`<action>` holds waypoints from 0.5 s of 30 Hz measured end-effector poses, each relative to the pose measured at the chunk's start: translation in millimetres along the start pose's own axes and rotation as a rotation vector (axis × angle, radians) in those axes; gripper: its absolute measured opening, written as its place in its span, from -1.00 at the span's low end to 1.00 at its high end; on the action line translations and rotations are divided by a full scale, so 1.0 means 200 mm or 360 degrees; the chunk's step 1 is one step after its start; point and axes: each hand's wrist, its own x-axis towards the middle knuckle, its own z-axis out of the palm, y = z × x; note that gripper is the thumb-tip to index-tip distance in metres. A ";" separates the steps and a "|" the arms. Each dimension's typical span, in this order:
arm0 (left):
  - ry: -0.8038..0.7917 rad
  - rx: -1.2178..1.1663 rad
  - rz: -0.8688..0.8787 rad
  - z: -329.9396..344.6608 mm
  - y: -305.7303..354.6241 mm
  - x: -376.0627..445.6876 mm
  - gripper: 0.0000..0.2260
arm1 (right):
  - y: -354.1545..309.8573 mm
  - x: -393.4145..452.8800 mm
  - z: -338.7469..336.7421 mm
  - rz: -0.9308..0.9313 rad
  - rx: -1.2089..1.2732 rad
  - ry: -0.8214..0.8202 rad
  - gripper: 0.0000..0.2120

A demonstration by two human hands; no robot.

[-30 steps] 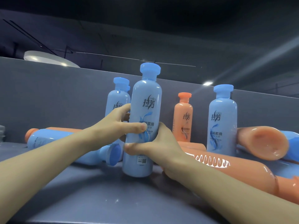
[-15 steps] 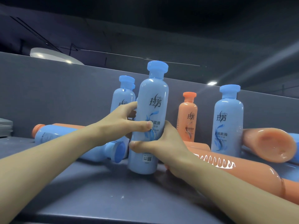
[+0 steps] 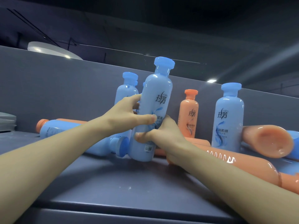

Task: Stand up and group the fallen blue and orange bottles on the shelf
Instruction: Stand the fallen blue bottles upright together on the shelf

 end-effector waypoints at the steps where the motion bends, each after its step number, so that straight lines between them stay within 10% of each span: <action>1: 0.0016 0.0010 -0.0043 0.00 0.00 0.00 -0.70 | 0.00 0.01 0.01 0.0022 -0.0006 0.0000 -0.28; 8: 0.0227 0.0089 -0.0183 0.01 -0.01 0.01 -0.48 | -0.07 -0.01 -0.07 -0.0068 -0.0366 -0.0293 -0.70; 15: 0.0348 0.0130 -0.0198 0.00 0.02 0.01 -0.47 | -0.11 0.06 -0.17 0.0066 -0.1349 -0.0515 -0.57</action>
